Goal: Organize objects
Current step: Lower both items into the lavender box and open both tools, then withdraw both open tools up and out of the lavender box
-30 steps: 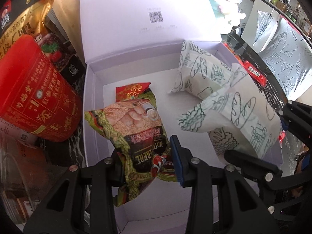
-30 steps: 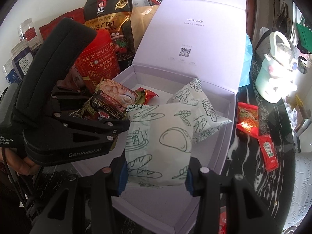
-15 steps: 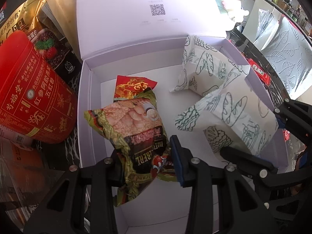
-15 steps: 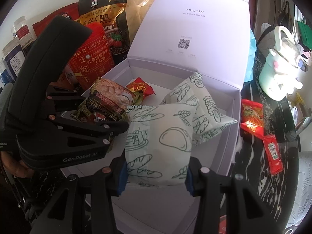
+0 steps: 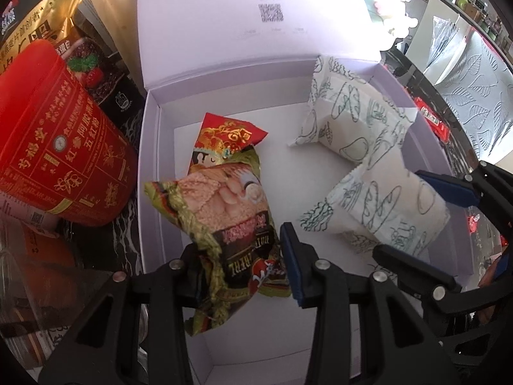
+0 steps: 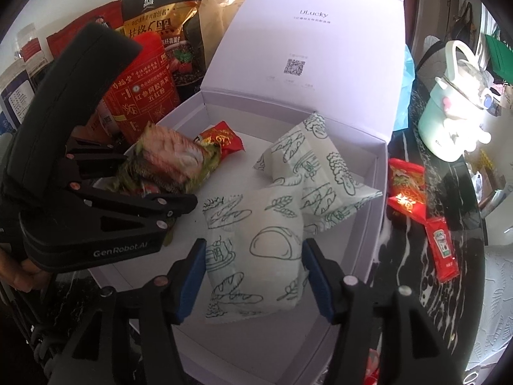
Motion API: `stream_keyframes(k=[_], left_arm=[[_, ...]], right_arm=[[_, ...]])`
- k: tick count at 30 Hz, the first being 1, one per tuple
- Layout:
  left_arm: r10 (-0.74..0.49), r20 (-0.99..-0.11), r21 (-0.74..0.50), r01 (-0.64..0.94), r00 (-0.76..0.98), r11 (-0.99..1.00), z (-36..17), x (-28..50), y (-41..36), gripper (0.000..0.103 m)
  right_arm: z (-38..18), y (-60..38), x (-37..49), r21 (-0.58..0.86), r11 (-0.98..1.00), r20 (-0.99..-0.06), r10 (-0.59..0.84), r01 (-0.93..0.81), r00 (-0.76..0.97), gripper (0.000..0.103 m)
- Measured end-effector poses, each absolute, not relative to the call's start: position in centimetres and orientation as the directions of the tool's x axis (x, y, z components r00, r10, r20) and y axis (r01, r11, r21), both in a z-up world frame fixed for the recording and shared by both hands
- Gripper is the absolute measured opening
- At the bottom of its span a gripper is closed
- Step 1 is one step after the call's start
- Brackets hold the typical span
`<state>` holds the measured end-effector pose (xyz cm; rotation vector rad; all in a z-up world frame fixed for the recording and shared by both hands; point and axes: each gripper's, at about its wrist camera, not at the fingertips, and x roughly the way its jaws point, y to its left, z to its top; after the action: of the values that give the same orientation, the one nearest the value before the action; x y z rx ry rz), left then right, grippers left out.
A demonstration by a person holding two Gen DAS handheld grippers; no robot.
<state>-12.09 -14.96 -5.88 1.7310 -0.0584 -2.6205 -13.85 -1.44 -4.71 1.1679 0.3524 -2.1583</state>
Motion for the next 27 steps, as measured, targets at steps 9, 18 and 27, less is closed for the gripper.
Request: stream_keyframes(k=[9, 18, 27], left_arm=[[-0.054, -0.897, 0.063, -0.005, -0.439, -0.998, -4.2, -10.3, -14.9, 0.043], [-0.059, -0.87, 0.066, 0.002, -0.489, -0.998, -1.8, -9.6, -14.7, 0.048], [-0.051, -0.851, 0.059, 0.003, -0.523, -0.998, -0.1, -7.8, -13.1, 0.048]], right_arm=[[-3.6, -0.9, -12.8, 0.048, -0.76, -0.809, -0.41, 0.648, -0.421, 0.064], [-1.6, -0.5, -11.1, 0.034, -0.756, -0.78, -0.429, 0.654, -0.455, 0.064], [0.3, 0.2, -8.8, 0.005, -0.76, -0.751, -0.432, 0.65, -0.499, 0.064]])
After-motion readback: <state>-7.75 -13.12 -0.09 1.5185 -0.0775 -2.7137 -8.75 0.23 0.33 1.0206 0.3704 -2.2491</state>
